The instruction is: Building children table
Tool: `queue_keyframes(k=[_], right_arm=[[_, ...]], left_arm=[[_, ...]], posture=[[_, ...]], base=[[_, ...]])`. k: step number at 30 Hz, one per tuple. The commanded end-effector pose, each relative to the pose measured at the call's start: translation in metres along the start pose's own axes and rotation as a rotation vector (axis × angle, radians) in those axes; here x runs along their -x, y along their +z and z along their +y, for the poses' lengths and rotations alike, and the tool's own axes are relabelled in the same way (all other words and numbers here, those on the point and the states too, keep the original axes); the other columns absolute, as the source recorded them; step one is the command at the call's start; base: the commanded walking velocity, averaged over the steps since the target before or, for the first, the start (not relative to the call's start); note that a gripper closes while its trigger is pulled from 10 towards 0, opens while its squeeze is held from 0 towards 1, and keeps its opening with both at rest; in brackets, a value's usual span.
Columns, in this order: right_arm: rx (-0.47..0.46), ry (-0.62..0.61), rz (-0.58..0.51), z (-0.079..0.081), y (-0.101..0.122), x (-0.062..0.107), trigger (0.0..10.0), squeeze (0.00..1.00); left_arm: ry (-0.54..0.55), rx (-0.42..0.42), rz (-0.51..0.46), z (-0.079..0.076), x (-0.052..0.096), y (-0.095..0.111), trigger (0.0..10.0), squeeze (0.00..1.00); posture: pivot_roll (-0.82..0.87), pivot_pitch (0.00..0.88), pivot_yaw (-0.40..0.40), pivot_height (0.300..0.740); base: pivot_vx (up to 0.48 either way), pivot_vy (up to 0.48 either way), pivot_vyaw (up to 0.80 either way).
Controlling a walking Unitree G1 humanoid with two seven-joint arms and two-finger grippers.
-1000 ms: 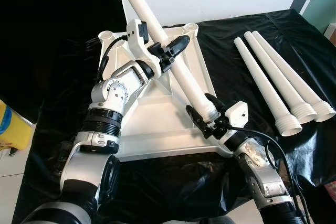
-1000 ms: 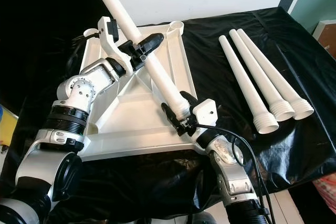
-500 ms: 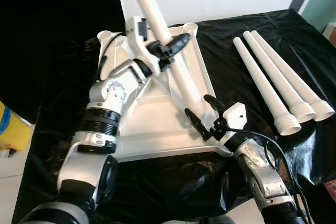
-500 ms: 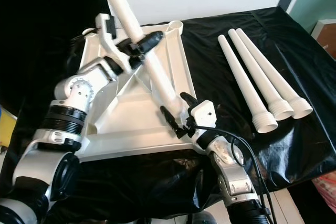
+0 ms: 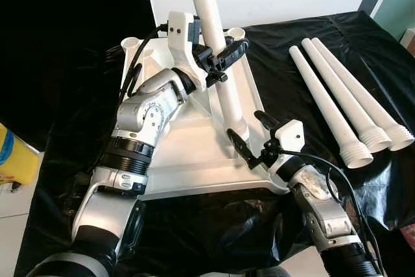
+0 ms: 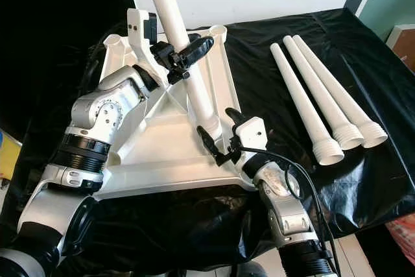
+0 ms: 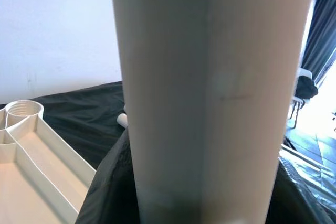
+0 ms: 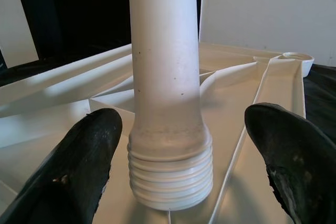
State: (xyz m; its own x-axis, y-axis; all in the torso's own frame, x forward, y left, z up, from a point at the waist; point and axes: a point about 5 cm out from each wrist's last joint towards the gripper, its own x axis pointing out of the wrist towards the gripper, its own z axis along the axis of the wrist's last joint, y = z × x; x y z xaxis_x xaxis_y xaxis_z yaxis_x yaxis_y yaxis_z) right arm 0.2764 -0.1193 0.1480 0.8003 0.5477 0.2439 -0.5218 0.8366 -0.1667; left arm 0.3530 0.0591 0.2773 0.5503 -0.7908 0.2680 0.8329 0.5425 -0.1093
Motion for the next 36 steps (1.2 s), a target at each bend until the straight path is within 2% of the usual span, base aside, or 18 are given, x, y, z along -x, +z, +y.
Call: queue_keyframes(k=[1,4,5,6,8,10,18,23,29,30,32,33,34,35,36], right_arm=[[-0.005,-0.004,0.006,0.0,0.0,0.0,10.0,1.0],[-0.006,-0.004,0.008,0.0,0.0,0.0,10.0,1.0],[0.007,-0.003,0.047,0.001,0.003,-0.02,10.0,0.0],[0.007,-0.003,0.047,0.001,0.003,-0.02,10.0,0.0],[0.041,-0.005,0.098,0.003,0.008,-0.046,10.0,0.0],[0.06,-0.007,0.108,0.004,0.011,-0.054,10.0,0.0],[0.066,-0.011,0.105,0.004,0.011,-0.055,10.0,0.0],[0.074,-0.019,0.124,0.002,0.011,-0.051,10.0,0.0],[0.09,-0.015,0.106,0.004,0.015,-0.053,10.0,0.0],[0.085,-0.012,0.094,0.005,0.017,-0.053,6.0,0.0],[0.085,-0.012,0.094,0.005,0.017,-0.053,6.0,0.0],[0.08,-0.009,0.086,0.005,0.019,-0.053,5.6,0.0],[0.08,-0.009,0.086,0.005,0.019,-0.053,5.6,0.0],[0.077,-0.005,0.071,0.006,0.021,-0.054,4.7,0.0],[0.073,-0.003,0.065,0.006,0.023,-0.054,0.2,0.0]], left_arm=[[-0.019,-0.023,-0.02,-0.002,0.001,0.002,10.0,0.0],[-0.016,-0.028,-0.02,-0.003,0.001,0.002,10.0,0.0],[-0.059,-0.084,-0.034,-0.022,-0.005,0.002,10.0,0.0],[-0.059,-0.084,-0.034,-0.022,-0.005,0.002,10.0,0.0],[-0.122,-0.15,-0.063,-0.049,-0.014,0.002,10.0,0.0],[-0.147,-0.164,-0.071,-0.059,-0.017,0.001,10.0,0.0],[-0.15,-0.164,-0.069,-0.059,-0.017,-0.001,10.0,0.0],[-0.119,-0.171,-0.084,-0.052,-0.015,0.005,10.0,0.0],[-0.123,-0.17,-0.085,-0.055,-0.015,0.004,10.0,0.0],[-0.126,-0.17,-0.084,-0.056,-0.015,0.003,10.0,0.0],[-0.126,-0.17,-0.084,-0.056,-0.015,0.003,10.0,0.0],[-0.129,-0.17,-0.083,-0.057,-0.015,0.002,10.0,0.0],[-0.129,-0.17,-0.083,-0.057,-0.015,0.002,10.0,0.0],[-0.132,-0.168,-0.082,-0.058,-0.015,0.001,10.0,0.0],[-0.135,-0.167,-0.08,-0.059,-0.016,0.001,10.0,0.0]], posture=[[-0.04,0.101,0.032,0.74],[-0.04,0.101,0.032,0.74],[-0.02,0.088,0.035,0.74],[-0.02,0.088,0.035,0.74],[-0.02,0.086,0.033,0.74],[-0.02,0.085,0.033,0.74],[-0.02,0.086,0.032,0.74],[-0.02,0.09,0.037,0.74],[-0.02,0.091,0.038,0.74],[-0.02,0.089,0.036,0.74],[-0.02,0.089,0.036,0.74],[-0.02,0.089,0.036,0.74],[-0.02,0.089,0.036,0.74],[-0.02,0.088,0.033,0.74],[-0.02,0.087,0.032,0.74]], base=[[0.0,0.0,0.0],[0.0,0.0,0.0],[0.0,0.0,0.0],[0.0,0.0,0.0],[0.0,0.0,0.0],[0.0,0.0,0.0],[0.0,0.0,0.0],[0.0,0.0,0.0],[0.0,0.0,0.0],[0.0,0.0,0.0],[0.0,0.0,0.0],[0.0,0.0,0.0],[0.0,0.0,0.0],[0.0,0.0,0.0],[0.0,0.0,0.0]])
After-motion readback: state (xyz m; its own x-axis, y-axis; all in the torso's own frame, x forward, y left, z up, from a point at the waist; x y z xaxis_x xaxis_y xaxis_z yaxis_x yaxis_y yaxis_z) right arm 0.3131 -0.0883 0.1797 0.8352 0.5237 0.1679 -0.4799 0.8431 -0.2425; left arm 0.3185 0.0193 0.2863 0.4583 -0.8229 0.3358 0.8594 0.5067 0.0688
